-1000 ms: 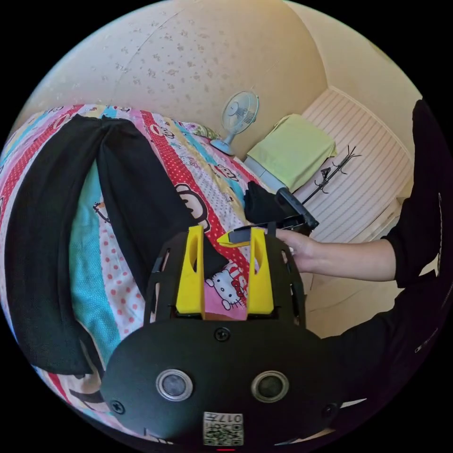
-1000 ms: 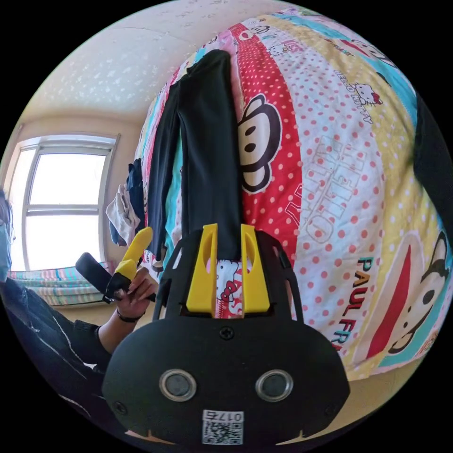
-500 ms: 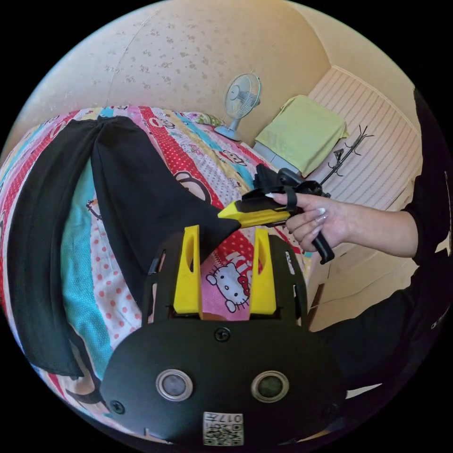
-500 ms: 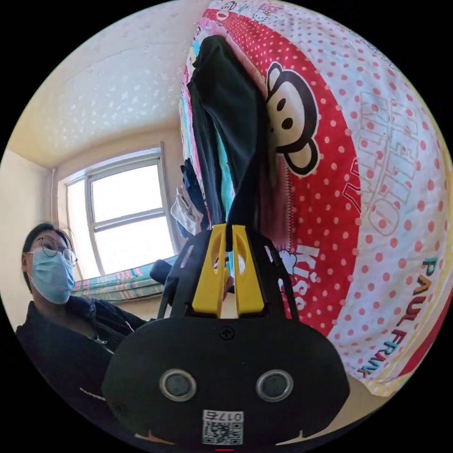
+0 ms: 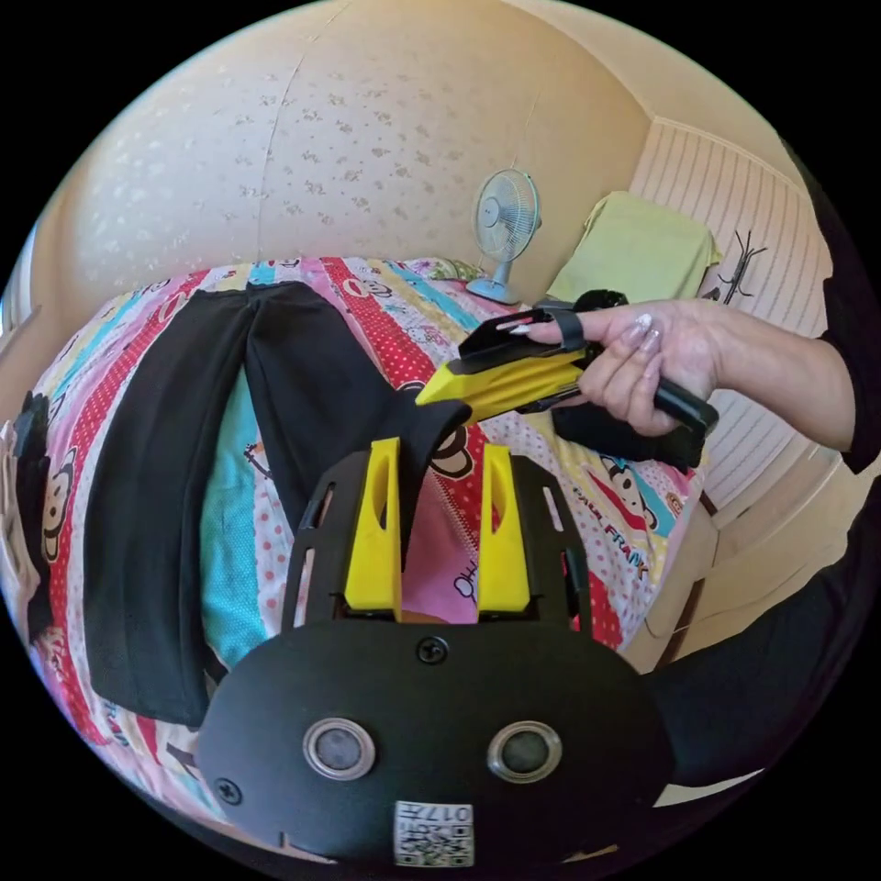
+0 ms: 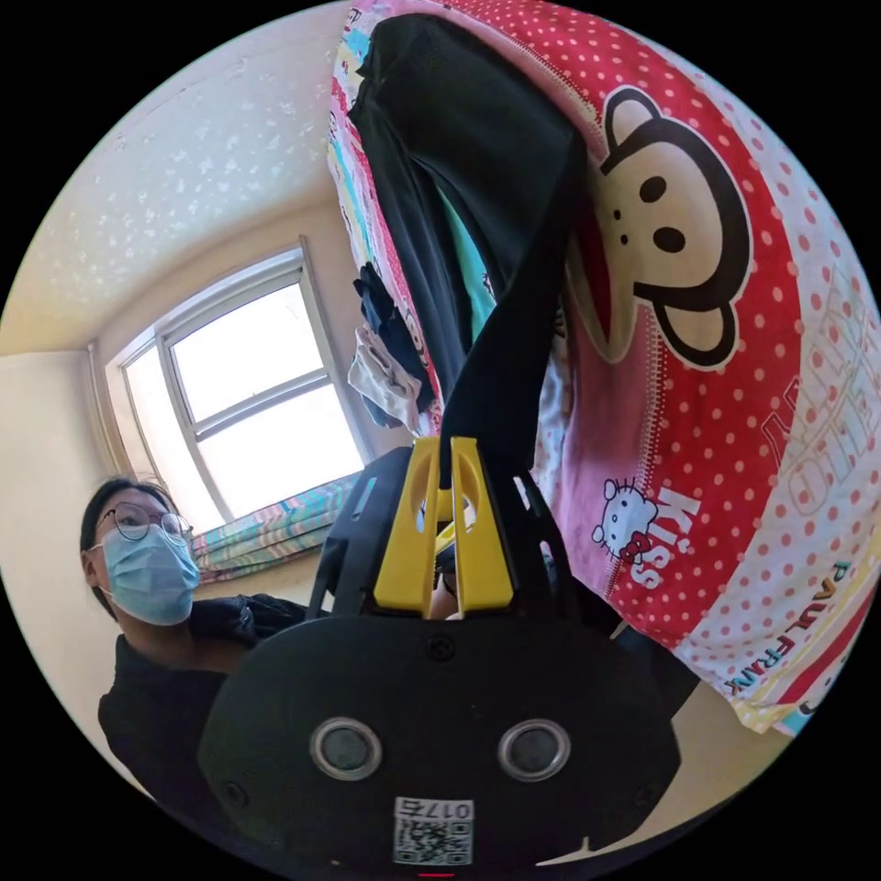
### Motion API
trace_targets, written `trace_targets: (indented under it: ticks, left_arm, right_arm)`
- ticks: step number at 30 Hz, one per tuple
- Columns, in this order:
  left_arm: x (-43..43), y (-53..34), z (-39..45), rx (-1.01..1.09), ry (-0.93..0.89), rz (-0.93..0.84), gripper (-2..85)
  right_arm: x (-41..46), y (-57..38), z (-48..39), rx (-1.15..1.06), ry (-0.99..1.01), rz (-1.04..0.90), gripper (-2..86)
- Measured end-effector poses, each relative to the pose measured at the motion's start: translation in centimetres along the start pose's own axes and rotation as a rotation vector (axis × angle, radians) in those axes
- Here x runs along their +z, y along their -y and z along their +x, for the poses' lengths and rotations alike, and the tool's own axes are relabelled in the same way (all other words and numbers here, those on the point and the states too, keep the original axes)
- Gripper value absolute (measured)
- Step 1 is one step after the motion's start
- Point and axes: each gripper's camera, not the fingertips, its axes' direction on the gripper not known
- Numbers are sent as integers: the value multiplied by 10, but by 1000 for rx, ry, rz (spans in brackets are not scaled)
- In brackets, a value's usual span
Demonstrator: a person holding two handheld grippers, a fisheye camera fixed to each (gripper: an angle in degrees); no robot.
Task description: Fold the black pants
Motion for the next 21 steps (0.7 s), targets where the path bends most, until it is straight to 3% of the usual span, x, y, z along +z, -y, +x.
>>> trace_targets:
  ticks: [4,7,13,16,21]
  left_arm:
    - [6,-1,-7,-32,122,-68,114]
    - [-3,-2,-19,-70,105,-20,22]
    - [-31,3,-54,-182,7,16,3]
    - [-50,7,-71,-246,-46,49,1]
    - [-81,18,-79,-311,-88,86,3]
  right_arm:
    - [13,-3,6,22,36,-3,30]
    - [29,-8,11,24,-14,-7,33]
    - [14,-6,4,-216,41,-10,57]
    - [-32,27,-9,-309,-93,152,92]
    - [-91,178,-26,-517,-289,464,122]
